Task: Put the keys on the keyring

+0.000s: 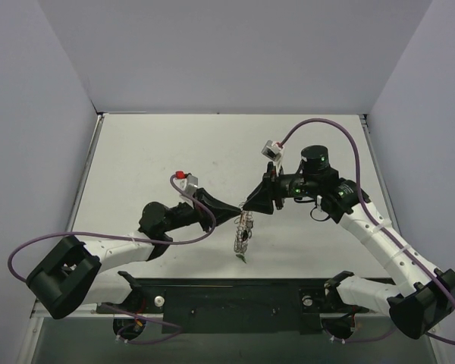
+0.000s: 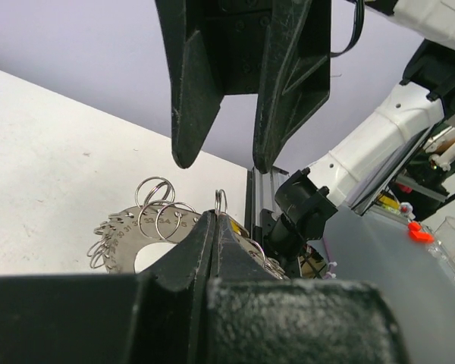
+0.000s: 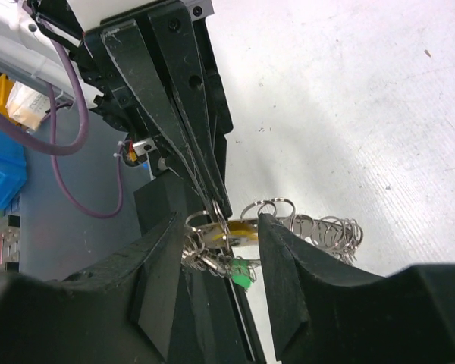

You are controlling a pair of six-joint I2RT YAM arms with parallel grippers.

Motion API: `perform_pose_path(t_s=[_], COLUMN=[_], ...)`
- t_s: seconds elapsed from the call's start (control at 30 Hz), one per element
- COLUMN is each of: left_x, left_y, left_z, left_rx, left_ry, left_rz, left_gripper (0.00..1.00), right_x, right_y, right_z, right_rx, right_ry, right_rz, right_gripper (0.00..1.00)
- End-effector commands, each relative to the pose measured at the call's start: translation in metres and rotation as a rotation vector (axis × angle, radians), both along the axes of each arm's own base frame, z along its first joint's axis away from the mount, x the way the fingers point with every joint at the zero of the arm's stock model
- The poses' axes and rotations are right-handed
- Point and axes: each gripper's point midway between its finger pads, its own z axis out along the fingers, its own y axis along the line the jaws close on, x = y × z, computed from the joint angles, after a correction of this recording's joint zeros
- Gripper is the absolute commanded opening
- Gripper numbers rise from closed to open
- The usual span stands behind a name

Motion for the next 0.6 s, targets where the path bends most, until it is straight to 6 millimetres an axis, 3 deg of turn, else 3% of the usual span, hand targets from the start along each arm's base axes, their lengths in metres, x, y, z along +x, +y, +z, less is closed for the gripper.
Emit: perform_pose_path(t_s=[0.0,0.23,0.57], left_x=[-0.004,0.004,0.002], left_y=[0.021,0.027,0.027], left_z=[0.058,0.062,0.064], left_rx=[-0.234,-0.282,-0.281], left_ry=[-0.105,-0.058,-0.074], left_rz=[0.036,0.038,0.032], left_gripper=[0.0,0.0,0.0], right_x=[-0.003,-0.005,0.006], right_y=[-0.003,-0.004,-0.005], right_z=[0.005,0.003,-0.022], right_rx=[0.037,0.037,-0.011], right_ry=[-0.015,-0.007,0.018], right_rz=[0.009,0.009,-0.06], right_gripper=[0.39,0.35,0.34])
